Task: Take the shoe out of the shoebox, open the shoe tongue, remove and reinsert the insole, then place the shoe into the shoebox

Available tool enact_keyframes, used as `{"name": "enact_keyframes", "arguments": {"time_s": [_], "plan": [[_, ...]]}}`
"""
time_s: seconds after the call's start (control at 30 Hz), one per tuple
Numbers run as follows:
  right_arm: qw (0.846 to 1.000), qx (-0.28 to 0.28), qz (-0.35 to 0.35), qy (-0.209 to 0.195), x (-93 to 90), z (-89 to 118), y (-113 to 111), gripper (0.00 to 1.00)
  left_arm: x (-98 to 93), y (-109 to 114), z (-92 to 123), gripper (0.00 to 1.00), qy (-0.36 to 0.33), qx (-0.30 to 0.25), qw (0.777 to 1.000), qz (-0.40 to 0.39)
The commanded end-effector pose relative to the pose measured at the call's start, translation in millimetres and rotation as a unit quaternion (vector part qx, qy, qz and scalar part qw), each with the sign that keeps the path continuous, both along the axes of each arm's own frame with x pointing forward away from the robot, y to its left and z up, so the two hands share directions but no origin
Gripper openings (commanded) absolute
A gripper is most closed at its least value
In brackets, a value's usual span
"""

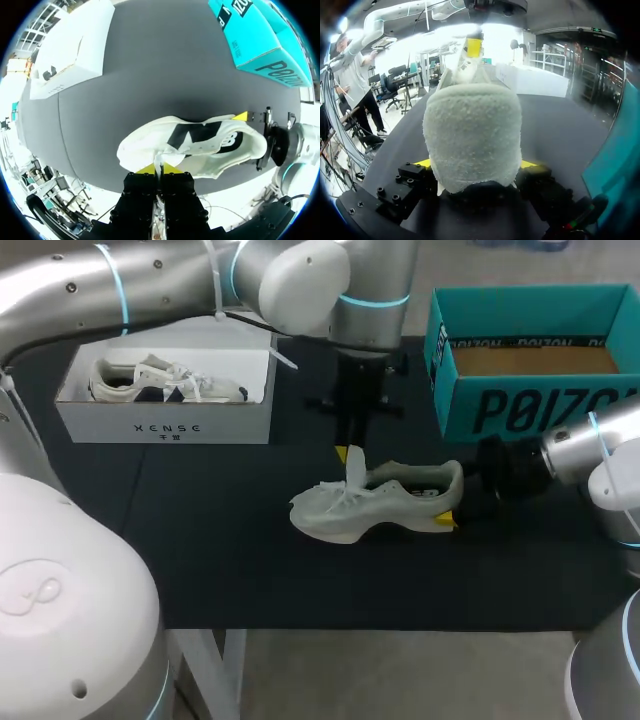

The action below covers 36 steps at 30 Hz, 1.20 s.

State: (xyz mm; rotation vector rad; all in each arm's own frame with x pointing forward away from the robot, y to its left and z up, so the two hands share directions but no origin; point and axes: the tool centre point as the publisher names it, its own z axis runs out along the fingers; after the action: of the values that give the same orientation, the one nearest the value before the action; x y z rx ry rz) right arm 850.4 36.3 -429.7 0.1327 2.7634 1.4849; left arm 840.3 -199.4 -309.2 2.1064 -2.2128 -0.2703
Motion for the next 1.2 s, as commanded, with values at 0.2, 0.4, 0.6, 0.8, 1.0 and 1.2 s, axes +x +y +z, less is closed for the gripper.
{"name": "enact_keyframes", "arguments": {"time_s": [0.2, 0.4, 0.6, 0.8, 1.0, 1.2], "plan": [[1.000, -0.002, -0.001, 0.000, -1.3, -4, 0, 0.00, -11.6, 39, -14, 0.16, -0.018, -0.022, 0.999, 0.021], [1.000, -0.002, -0.001, 0.000, -1.3, -4, 0, 0.00, -9.7, 54, -27, 0.16, -0.012, -0.019, 0.999, 0.050], [1.000, -0.002, -0.001, 0.000, -1.3, -4, 0, 0.00, -11.9, 60, -36, 0.49, -0.015, -0.026, 0.998, 0.054], [1.000, -0.002, -0.001, 0.000, -1.3, -4, 0, 0.00, -8.3, 58, -56, 1.00, -0.003, -0.022, 0.997, 0.071], [1.000, -0.002, -0.001, 0.000, -1.3, -4, 0, 0.00, -11.3, 67, -53, 1.00, 0.003, -0.028, 0.996, 0.087], [1.000, -0.002, -0.001, 0.000, -1.3, -4, 0, 0.00, -20.6, 72, -40, 1.00, 0.013, -0.050, 0.995, 0.083]]}}
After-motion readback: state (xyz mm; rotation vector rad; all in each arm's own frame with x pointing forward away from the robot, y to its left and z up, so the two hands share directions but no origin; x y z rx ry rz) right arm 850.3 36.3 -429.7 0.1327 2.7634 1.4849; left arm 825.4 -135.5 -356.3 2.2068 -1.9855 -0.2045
